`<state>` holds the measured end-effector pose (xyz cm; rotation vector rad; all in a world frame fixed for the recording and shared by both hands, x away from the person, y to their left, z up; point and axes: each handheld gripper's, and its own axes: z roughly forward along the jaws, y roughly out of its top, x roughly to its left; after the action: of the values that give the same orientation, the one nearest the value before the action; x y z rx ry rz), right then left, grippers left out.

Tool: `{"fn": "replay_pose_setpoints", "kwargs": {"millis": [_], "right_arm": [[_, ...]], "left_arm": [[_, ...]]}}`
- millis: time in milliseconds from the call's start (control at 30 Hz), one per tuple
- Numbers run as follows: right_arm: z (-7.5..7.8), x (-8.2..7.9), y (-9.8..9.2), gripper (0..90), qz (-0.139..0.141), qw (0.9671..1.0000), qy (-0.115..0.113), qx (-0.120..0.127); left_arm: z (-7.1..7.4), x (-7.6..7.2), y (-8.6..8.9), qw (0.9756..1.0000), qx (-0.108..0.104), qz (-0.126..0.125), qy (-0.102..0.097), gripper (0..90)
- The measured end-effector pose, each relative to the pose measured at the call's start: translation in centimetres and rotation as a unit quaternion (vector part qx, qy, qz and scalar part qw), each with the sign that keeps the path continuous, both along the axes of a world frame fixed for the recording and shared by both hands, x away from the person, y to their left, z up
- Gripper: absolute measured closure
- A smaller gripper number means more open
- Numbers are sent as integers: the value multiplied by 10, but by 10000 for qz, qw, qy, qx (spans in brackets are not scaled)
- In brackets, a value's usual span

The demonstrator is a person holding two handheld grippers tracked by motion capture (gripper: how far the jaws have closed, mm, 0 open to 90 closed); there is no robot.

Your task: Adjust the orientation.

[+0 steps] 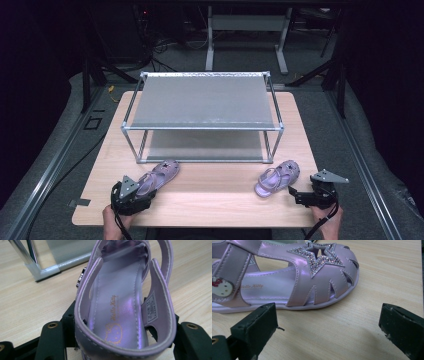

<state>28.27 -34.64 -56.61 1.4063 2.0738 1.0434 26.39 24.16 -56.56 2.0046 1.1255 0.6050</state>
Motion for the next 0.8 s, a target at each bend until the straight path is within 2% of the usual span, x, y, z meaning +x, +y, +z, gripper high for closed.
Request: {"fn": "replay_pose_setpoints", "kwargs": {"millis": [400,800], "right_arm": [[0,0,0,15,-18,10000,8,11],[0,0,-1,17,-37,10000,0,42]], "left_arm": [[14,-4,-11,9996,-70,26,-275,377],[20,7,-32,9991,-155,55,-398,376]]}}
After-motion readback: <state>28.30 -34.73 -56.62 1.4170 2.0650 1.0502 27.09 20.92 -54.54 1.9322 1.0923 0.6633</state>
